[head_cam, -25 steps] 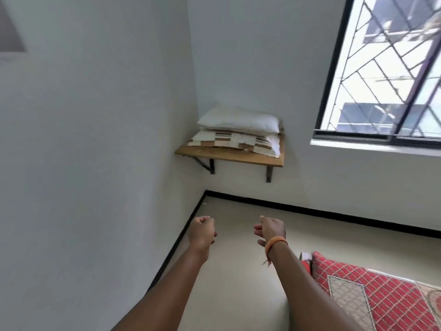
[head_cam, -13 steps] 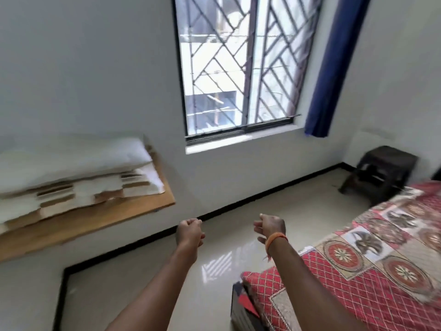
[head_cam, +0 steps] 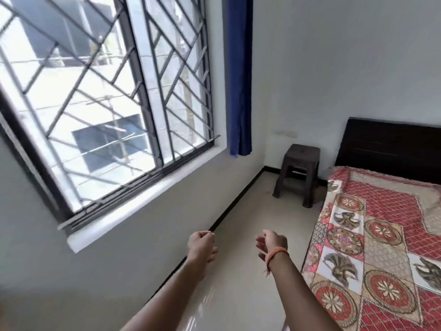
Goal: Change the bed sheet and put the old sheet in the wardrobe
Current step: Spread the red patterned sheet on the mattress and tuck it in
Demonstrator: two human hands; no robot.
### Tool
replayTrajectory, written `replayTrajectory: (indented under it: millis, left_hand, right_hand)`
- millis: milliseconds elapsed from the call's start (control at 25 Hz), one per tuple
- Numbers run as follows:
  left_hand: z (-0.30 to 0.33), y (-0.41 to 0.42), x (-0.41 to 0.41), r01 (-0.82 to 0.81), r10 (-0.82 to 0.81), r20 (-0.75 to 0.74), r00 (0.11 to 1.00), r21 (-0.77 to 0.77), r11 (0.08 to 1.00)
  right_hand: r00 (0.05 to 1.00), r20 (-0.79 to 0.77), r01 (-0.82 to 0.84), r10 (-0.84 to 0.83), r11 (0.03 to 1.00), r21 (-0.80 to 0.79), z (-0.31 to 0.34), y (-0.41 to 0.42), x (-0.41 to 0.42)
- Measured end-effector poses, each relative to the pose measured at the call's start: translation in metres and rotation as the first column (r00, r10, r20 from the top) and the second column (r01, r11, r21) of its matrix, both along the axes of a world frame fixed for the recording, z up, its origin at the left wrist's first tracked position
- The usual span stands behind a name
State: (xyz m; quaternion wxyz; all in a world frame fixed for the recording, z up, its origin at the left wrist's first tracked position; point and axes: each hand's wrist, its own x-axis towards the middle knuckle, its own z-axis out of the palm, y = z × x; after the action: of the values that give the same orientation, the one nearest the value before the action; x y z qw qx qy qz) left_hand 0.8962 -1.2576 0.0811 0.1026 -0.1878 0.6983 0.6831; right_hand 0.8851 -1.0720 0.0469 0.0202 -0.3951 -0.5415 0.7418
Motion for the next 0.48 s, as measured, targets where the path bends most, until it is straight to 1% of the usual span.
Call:
replayTrajectory:
  millis: [80,160,240,320,440,480]
  left_hand:
    - [0.025,0.020,-0.073,0.071,-0.073,-0.033,0.997,-0.052,0.996]
    - [0.039,0.046,-0.136,0.142,-0.145,-0.061,0.987,-0.055,0.988]
    - [0.040,0.081,-0.196,0.216,-0.218,-0.073,0.973,-0.033,0.976]
    - [0.041,0.114,-0.245,0.292,-0.296,-0.103,0.950,-0.048,0.955]
    - [0.038,0.168,-0.343,0.362,-0.360,-0.100,0.928,0.004,0.932]
    - [0.039,0.183,-0.376,0.386,-0.384,-0.096,0.918,0.001,0.923]
  right_hand:
    - [0.997,-0.034,0.066,-0.066,0.998,0.009,0.014,0.018,-0.057]
    - [0.986,-0.063,0.156,-0.152,0.987,0.049,0.028,0.044,-0.103]
    - [0.973,-0.071,0.227,-0.221,0.970,0.091,0.033,0.077,-0.147]
    - [0.965,-0.067,0.261,-0.253,0.953,0.153,0.034,0.107,-0.189]
    - [0.948,-0.081,0.316,-0.307,0.933,0.174,0.036,0.155,-0.273]
    - [0.944,-0.061,0.329,-0.324,0.927,0.179,0.034,0.171,-0.302]
